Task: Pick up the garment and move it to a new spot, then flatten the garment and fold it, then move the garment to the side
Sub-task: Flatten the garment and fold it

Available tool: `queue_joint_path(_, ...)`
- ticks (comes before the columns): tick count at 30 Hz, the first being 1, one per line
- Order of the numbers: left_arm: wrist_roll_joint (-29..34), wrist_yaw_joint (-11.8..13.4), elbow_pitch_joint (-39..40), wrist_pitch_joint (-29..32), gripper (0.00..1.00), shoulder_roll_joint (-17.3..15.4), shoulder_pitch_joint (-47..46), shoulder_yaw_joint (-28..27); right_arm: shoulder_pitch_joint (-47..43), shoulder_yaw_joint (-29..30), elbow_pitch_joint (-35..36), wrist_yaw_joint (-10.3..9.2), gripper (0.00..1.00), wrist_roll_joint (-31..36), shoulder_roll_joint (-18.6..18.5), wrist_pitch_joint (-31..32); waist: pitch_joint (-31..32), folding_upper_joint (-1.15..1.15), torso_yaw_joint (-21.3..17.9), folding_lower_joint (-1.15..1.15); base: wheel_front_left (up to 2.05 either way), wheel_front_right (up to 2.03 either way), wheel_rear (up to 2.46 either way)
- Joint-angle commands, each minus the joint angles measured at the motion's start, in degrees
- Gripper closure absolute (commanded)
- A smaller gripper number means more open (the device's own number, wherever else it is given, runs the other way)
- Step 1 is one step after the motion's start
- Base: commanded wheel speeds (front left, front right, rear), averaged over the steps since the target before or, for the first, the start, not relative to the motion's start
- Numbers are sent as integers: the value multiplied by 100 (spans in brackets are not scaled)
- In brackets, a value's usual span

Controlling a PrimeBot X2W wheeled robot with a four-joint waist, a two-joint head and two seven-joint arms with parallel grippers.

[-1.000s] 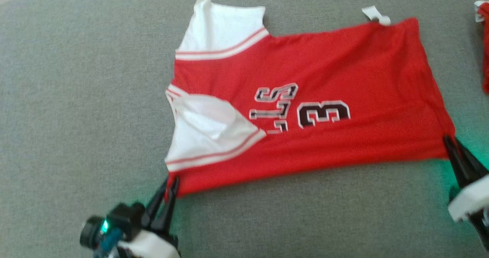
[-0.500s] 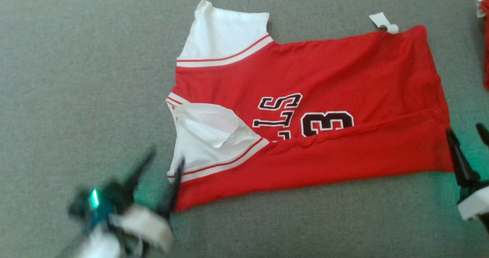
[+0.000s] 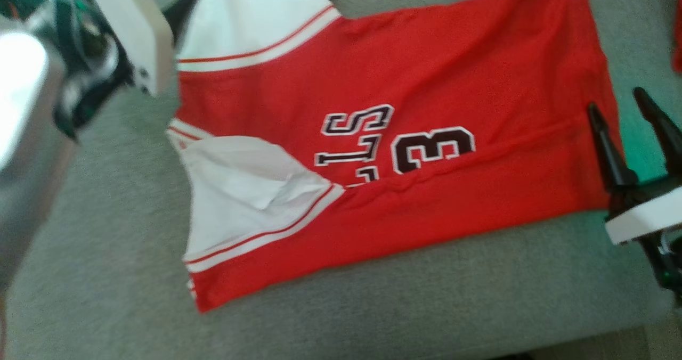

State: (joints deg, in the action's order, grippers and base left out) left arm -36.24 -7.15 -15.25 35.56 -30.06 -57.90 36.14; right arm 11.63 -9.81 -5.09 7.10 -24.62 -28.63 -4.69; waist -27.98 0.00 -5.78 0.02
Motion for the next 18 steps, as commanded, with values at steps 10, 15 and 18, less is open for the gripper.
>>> queue_joint_path(10, -436, -33, -842, 1132, 0, -730, -1381, 370, 225, -280, -117, 39, 0, -48, 99, -145, -661, 0, -816, -2, 0, 0, 0)
queue_joint_path(15, -474, -33, -1103, 1176, 0, -920, -1550, 563, 332, -378, -269, 39, 0, -90, 140, -269, -755, 0, -950, -2, 0, 0, 0)
queue_joint_path(18, -493, -33, -1166, 1095, 0, -984, -1606, 664, 390, -420, -342, 39, 0, -115, 146, -322, -793, 0, -992, -2, 0, 0, 0)
